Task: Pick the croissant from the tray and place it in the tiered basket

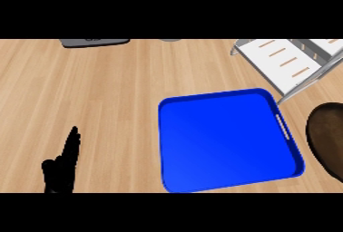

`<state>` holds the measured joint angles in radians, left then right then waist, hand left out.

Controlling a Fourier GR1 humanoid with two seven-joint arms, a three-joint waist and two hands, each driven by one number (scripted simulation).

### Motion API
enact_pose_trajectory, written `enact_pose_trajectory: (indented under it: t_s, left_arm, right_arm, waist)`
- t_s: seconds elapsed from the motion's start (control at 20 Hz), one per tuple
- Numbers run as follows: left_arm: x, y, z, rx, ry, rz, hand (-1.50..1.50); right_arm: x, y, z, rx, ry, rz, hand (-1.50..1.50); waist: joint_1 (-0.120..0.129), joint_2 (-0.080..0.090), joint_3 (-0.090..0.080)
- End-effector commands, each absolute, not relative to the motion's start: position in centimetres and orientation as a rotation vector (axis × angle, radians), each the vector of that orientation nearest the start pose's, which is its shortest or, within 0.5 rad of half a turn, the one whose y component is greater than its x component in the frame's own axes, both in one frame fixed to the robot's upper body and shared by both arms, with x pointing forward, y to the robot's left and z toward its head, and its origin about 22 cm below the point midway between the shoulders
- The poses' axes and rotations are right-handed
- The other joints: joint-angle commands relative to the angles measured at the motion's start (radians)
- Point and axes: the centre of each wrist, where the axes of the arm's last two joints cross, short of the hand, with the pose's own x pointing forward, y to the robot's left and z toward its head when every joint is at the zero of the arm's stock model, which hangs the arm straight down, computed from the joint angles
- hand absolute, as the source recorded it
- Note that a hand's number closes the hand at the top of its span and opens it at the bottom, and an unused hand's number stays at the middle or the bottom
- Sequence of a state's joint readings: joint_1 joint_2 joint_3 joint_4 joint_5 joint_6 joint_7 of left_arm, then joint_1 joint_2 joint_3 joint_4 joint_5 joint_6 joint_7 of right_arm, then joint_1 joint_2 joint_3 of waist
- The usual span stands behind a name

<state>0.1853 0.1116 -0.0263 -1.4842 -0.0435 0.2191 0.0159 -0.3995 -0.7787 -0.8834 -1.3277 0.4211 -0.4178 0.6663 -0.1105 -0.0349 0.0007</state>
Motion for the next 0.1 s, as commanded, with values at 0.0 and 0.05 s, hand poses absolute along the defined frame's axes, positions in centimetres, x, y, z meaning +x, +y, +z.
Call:
enact_pose_trajectory:
  t_s: [0.0, 0.05]
  left_arm:
    - [17.3, 25.8, -5.9, 0.332, -1.242, 0.084, 0.0]
    - [18.7, 28.0, -5.7, 0.335, -1.25, 0.096, 0.0]
  right_arm:
    - [16.4, -52.2, 25.1, -1.346, -1.221, -0.885, -1.5]
    - [14.8, -52.5, 25.2, -1.323, -1.242, -0.886, -1.5]
  waist:
    - [-0.01, 0.002, -0.002]
    - [-0.026, 0.005, -0.002]
